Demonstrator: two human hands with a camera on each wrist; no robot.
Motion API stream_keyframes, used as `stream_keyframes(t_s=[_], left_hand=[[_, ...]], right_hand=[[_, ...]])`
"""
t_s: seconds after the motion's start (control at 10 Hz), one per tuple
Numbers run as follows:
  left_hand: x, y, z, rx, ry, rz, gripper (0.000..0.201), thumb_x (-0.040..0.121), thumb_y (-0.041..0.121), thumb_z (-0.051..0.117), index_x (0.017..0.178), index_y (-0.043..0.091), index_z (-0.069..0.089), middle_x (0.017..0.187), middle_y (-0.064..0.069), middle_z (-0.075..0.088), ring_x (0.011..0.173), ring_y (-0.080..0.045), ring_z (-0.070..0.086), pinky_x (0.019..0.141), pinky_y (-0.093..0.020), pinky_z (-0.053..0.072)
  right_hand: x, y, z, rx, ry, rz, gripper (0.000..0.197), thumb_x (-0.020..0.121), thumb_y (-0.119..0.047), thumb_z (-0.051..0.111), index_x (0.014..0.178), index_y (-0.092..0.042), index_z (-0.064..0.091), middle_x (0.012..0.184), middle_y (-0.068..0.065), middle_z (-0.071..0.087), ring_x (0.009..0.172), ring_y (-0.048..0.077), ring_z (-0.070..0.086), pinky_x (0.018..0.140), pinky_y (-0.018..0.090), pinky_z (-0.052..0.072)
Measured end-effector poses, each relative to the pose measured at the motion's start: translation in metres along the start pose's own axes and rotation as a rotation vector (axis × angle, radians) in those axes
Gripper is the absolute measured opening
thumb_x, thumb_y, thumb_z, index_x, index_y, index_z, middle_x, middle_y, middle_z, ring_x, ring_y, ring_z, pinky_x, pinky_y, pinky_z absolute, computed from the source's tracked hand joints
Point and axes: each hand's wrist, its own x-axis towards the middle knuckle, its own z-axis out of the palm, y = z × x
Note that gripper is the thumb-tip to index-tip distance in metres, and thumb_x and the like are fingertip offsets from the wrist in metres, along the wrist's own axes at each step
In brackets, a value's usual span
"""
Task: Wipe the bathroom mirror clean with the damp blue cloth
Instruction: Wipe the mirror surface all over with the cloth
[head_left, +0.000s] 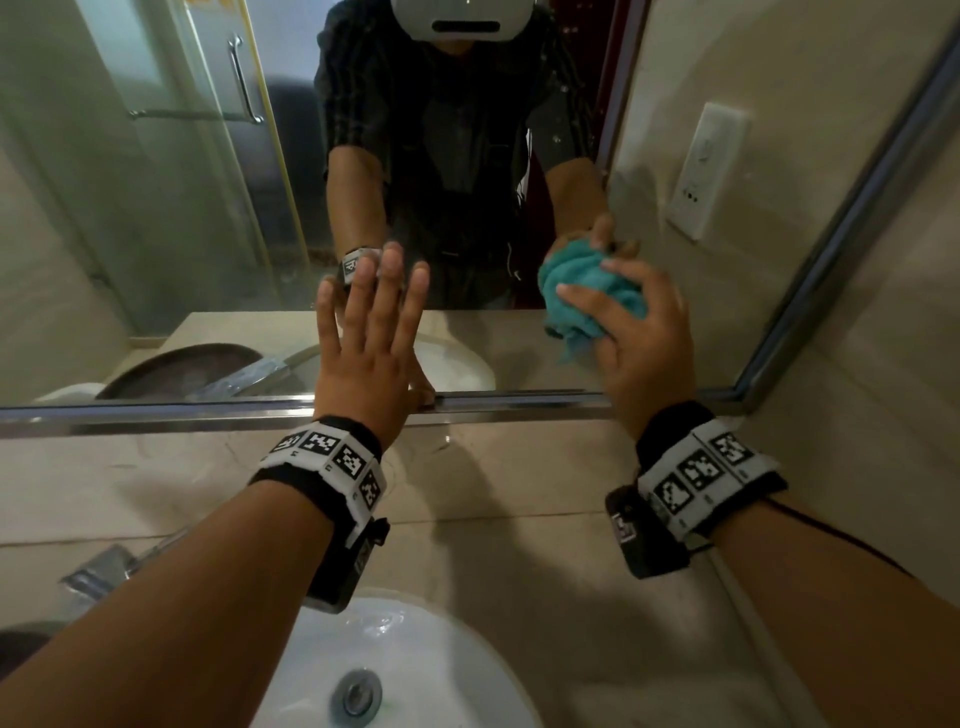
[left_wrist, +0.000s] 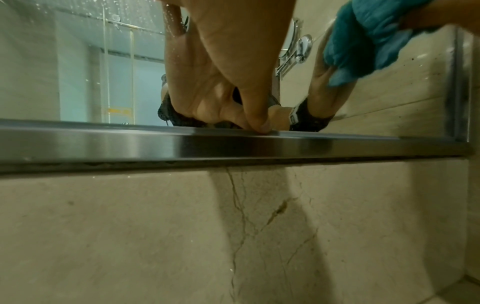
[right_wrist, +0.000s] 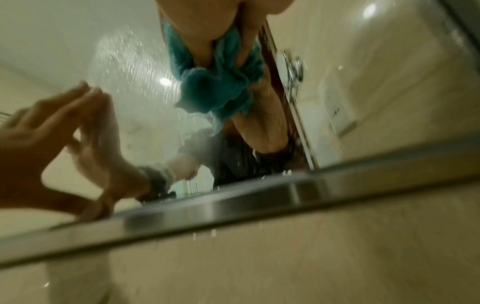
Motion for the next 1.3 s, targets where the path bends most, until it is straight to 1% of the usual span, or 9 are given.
stream_keyframes(t_s=[0.2, 0.3, 0.4, 0.5, 0.6, 0.7, 0.9, 1.1, 1.3], left_hand=[[0.000, 0.001, -0.002, 0.000, -0.017, -0.001, 0.144, 0.055, 0.062, 0.079, 0.145, 0.016, -0.024, 0.151, -0.009, -0.027, 0.136, -0.025, -0.034, 0.112, -0.049, -0.014], [-0.003, 0.008, -0.008, 0.021, -0.038, -0.042, 0.142, 0.059, 0.063, 0.076, 0.143, 0.015, -0.027, 0.151, -0.010, -0.029, 0.139, -0.027, -0.028, 0.113, -0.050, -0.010], [-0.005, 0.020, -0.018, 0.001, 0.026, -0.005, 0.130, 0.063, 0.058, 0.076, 0.148, 0.015, -0.013, 0.155, -0.013, -0.012, 0.141, -0.028, -0.017, 0.114, -0.048, -0.008], [0.004, 0.043, -0.020, 0.020, 0.117, 0.170, 0.123, 0.066, 0.052, 0.075, 0.149, 0.014, -0.007, 0.156, -0.014, -0.002, 0.144, -0.029, -0.005, 0.115, -0.050, -0.004], [0.020, 0.059, -0.016, 0.021, 0.142, 0.180, 0.120, 0.067, 0.053, 0.074, 0.150, 0.013, -0.003, 0.157, -0.014, -0.001, 0.145, -0.030, -0.003, 0.116, -0.052, 0.002], [0.023, 0.060, -0.012, 0.005, 0.130, 0.155, 0.118, 0.064, 0.043, 0.077, 0.151, 0.014, 0.003, 0.157, -0.012, 0.000, 0.144, -0.029, -0.005, 0.116, -0.052, 0.001], [0.026, 0.062, -0.007, 0.036, 0.113, 0.120, 0.128, 0.057, 0.050, 0.079, 0.151, 0.014, 0.001, 0.156, -0.011, -0.002, 0.142, -0.029, -0.016, 0.115, -0.050, -0.010], [0.024, 0.062, -0.004, 0.084, 0.101, 0.123, 0.133, 0.057, 0.062, 0.075, 0.151, 0.014, -0.005, 0.156, -0.012, -0.015, 0.142, -0.030, -0.019, 0.114, -0.050, -0.014], [0.024, 0.063, -0.004, 0.078, 0.099, 0.119, 0.135, 0.057, 0.062, 0.075, 0.150, 0.014, -0.010, 0.151, -0.011, -0.031, 0.140, -0.030, -0.025, 0.114, -0.051, -0.013]], right_hand=[[-0.049, -0.017, 0.029, 0.138, -0.193, -0.110, 0.043, 0.062, -0.011, 0.084, 0.102, -0.014, 0.070, 0.110, 0.022, 0.059, 0.092, 0.041, 0.057, 0.074, 0.044, 0.056], [-0.032, 0.000, 0.014, 0.265, 0.029, 0.049, 0.030, 0.076, -0.028, 0.073, 0.104, -0.028, 0.063, 0.116, 0.009, 0.054, 0.104, 0.021, 0.056, 0.086, 0.034, 0.053], [-0.016, 0.005, -0.003, 0.212, 0.318, 0.204, 0.031, 0.083, -0.022, 0.053, 0.111, -0.015, 0.066, 0.117, 0.012, 0.049, 0.109, 0.008, 0.047, 0.099, 0.019, 0.038], [-0.019, -0.001, 0.007, 0.192, 0.399, 0.224, 0.033, 0.083, -0.011, 0.051, 0.111, -0.012, 0.067, 0.114, 0.021, 0.047, 0.108, 0.025, 0.047, 0.099, 0.024, 0.039], [-0.042, -0.002, 0.033, 0.248, 0.025, 0.145, 0.039, 0.084, -0.042, 0.051, 0.116, -0.021, 0.062, 0.125, 0.009, 0.047, 0.107, 0.006, 0.042, 0.092, 0.008, 0.032], [-0.057, 0.012, 0.027, 0.112, -0.129, 0.030, 0.032, 0.079, -0.026, 0.070, 0.110, -0.020, 0.067, 0.120, 0.012, 0.051, 0.106, 0.025, 0.049, 0.088, 0.032, 0.048], [-0.021, 0.026, -0.011, 0.267, 0.516, 0.409, 0.032, 0.077, 0.007, 0.065, 0.105, -0.008, 0.068, 0.108, 0.023, 0.046, 0.103, 0.019, 0.046, 0.097, 0.009, 0.034], [-0.050, -0.005, 0.030, 0.251, 0.044, 0.275, 0.014, 0.081, -0.027, 0.069, 0.093, -0.030, 0.061, 0.104, -0.016, 0.043, 0.095, -0.001, 0.050, 0.074, 0.021, 0.050], [-0.046, 0.035, 0.007, 0.274, 0.457, 0.393, 0.038, 0.074, 0.007, 0.069, 0.107, -0.011, 0.066, 0.115, 0.023, 0.046, 0.107, 0.011, 0.044, 0.097, 0.009, 0.036]])
